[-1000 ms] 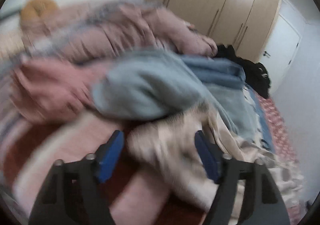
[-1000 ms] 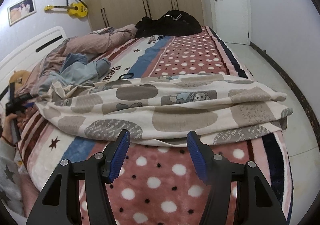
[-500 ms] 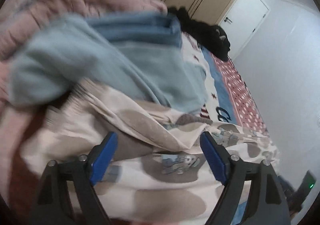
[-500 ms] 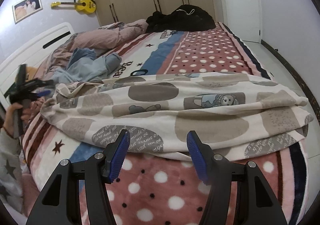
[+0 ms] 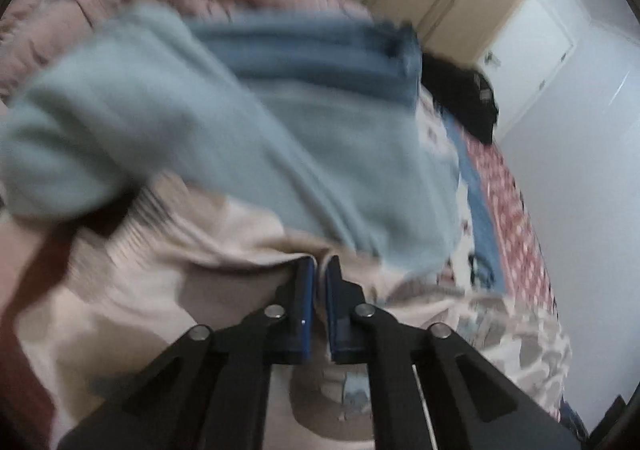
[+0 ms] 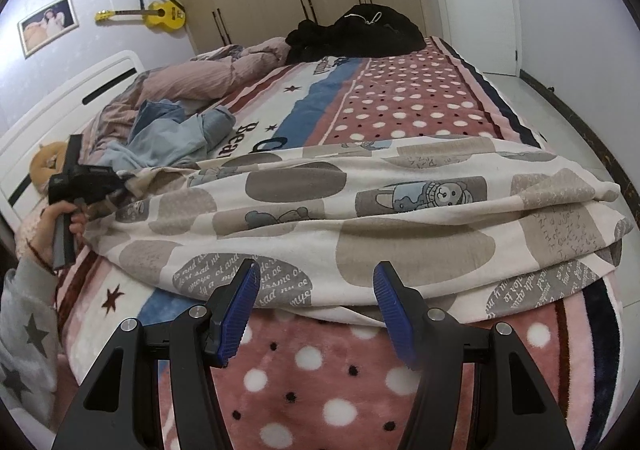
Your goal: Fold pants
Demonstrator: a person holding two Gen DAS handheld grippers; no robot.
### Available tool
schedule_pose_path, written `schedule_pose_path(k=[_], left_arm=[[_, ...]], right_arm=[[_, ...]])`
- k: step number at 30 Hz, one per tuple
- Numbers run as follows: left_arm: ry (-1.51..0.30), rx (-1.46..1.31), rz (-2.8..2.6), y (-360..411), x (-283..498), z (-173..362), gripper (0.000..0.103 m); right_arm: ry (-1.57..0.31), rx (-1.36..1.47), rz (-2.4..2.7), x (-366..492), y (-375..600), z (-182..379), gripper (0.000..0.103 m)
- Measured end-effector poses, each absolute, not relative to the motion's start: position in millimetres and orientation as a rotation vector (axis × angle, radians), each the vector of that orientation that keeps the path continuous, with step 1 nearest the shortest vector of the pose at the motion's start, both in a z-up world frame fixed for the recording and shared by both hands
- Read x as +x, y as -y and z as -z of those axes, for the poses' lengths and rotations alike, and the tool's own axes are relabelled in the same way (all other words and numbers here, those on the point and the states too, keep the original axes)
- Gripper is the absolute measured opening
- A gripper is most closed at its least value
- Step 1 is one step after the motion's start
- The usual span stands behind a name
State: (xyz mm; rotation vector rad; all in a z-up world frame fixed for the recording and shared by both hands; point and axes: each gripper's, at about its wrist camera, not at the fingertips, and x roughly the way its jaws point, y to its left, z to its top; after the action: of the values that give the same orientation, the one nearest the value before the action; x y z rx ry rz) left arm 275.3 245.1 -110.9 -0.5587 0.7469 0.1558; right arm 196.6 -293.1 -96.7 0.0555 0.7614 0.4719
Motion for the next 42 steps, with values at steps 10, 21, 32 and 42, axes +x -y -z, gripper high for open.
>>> schedule_pose_path(k=[10,21,32,42], left_arm=[[-0.738,-0.555,-0.145,-266,276,94,0.051],[-0.959,-0.664,0.069,-214,285,140,0.069],[-0.774,-0.616,-0.007,-226,302,112,0.011],[-0.810,-0.552,0.034,-228,300,107,0.044]], right_arm=[[-0.745,0.058,-0.465,201,294,89,0.055],[-0.762,0.079,-0.503,197,283,95,0.055],[-0.827,0.040,-0.580,269,240,91,0.050],[-0.930,-0.252,-0.623,354,181,110,0.048]])
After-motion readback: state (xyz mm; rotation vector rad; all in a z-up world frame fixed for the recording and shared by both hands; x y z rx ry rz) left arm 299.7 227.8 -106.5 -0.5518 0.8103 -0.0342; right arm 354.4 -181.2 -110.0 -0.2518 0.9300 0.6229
